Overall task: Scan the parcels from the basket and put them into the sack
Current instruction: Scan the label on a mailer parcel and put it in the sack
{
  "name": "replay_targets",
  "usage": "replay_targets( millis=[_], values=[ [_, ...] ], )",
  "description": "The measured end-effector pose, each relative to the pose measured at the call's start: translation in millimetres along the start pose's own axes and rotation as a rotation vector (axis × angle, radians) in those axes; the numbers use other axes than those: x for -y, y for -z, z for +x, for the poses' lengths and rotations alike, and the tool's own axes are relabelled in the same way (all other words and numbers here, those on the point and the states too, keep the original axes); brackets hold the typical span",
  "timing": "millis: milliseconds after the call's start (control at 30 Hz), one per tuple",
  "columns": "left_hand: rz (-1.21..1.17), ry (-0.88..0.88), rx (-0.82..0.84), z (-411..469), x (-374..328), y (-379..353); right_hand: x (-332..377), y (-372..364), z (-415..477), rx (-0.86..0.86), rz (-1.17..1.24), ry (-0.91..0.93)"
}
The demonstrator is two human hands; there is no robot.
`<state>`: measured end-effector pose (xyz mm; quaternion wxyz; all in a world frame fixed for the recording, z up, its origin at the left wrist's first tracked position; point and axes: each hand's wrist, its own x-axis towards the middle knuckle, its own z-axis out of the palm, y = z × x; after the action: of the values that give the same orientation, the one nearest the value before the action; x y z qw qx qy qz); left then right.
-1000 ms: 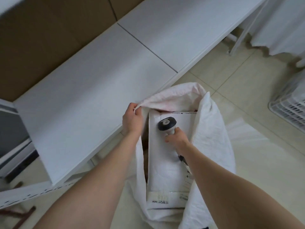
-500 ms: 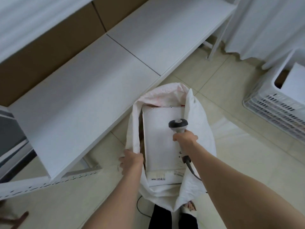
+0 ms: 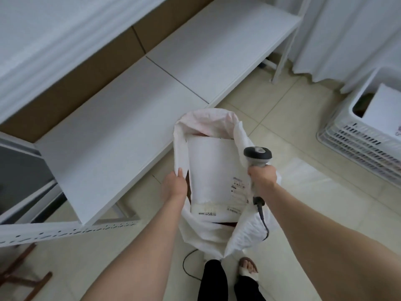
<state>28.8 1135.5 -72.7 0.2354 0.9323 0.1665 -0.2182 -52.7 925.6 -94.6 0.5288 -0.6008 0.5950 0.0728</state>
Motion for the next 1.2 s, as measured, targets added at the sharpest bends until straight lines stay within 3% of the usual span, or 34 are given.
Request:
replay_targets(
  millis=[200,300,467,600,733,867,1033,1100,1200],
  values=[
    [-0.136,-0.124,-0.152,-28.5,-56.8,63.5,50.3,54.3,-55.0,-0.104,0.284,0.138],
    [-0.158,-0.124,-0.144,-38.9,-68.2,80.8,62.5,69.2,-71.8,-0.101,0.289,0.177],
    [-0.192,-0.183,-0.343,-26.9,-78.4,115.0,85.8,86.9,-80.5,-0.188,0.362,0.213],
    [0.001,-0.139,-0.140,-25.0,-67.3,107.5,66.1,81.5,-80.6,-0.060,0.207,0.138],
    [-0.008,-0.073,-0.177,-12.1,-24.4,106.3,35.6,70.4,-71.8,-0.132,0.203,0.086],
    [0.141,-0.027,-0.031,-9.0,3.9,84.8,17.4,49.5,-71.0,-0.015,0.068,-0.053],
    [0.365,-0.017,0.195,-1.8,9.3,68.4,10.0,24.4,-93.6,0.376,0.090,-0.145],
    [0.518,-0.040,0.239,-0.9,23.5,73.1,12.3,19.2,-97.0,0.494,0.208,-0.178],
    [0.560,-0.027,0.272,5.7,41.2,74.6,25.0,10.0,-94.4,0.447,0.398,-0.145]
  ],
)
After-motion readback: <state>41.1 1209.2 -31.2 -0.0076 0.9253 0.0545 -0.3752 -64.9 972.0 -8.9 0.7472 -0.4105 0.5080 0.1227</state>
